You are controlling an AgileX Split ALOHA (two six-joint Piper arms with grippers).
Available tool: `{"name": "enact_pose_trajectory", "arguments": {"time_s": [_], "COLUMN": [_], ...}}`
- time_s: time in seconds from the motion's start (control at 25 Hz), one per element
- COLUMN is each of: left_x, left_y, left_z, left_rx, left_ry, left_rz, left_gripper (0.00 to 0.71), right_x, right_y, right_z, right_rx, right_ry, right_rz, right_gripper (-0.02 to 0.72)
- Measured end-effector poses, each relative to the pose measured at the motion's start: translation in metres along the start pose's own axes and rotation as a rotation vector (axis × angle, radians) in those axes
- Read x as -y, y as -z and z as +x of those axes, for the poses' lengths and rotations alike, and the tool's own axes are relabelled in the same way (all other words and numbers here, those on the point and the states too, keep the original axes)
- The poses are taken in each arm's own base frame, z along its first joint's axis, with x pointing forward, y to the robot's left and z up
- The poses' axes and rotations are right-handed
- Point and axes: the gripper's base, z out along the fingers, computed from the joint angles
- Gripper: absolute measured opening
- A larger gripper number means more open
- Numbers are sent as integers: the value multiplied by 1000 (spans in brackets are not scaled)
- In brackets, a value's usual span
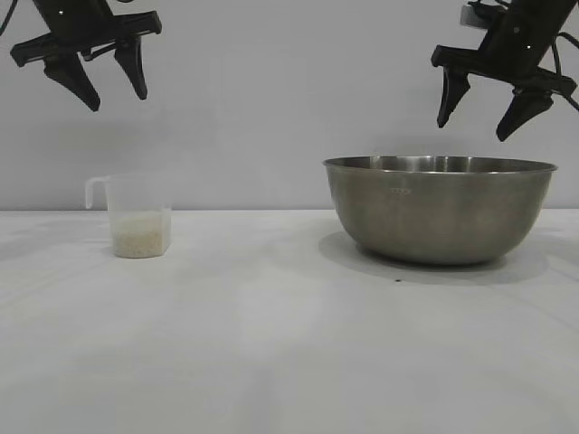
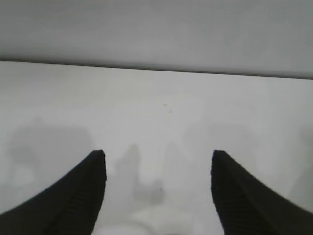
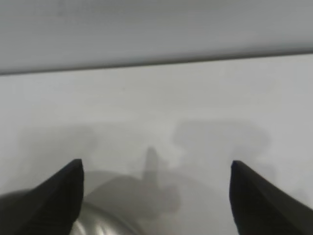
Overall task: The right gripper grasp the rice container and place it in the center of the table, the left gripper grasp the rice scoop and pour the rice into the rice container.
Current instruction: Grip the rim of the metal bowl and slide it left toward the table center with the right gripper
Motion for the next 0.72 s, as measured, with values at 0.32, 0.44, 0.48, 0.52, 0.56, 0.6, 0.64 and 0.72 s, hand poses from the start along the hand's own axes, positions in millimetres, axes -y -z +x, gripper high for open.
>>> {"name": "enact_pose_trajectory", "arguments": {"time_s": [0.32,0.44,0.48,0.52,0.56,0.6,0.64,0.72], "left_x": [0,0,0,0,0,0,0,0], "left_y": [0,0,0,0,0,0,0,0], "left_z": [0,0,0,0,0,0,0,0], "left_rx": [0,0,0,0,0,0,0,0], "left_ry": [0,0,0,0,0,0,0,0], "left_rz": [0,0,0,0,0,0,0,0], "left_gripper": [418,418,418,418,418,418,418,418], "right_x": [0,3,4,5,6,6,6,6], "right_y": [0,-11,-16,-21,-25,-29,-31,-33], "right_z": [14,21,23,25,26,27,27,28], "right_rx": [-152,-224,-243,-260,-271,-279,-283,-288], "right_ry": [-47,-57,-61,-63,-65,-68,-71,-77], "right_rz": [3,7,7,7,7,5,1,-6], "right_gripper": [524,524,524,524,524,475,452,455]}}
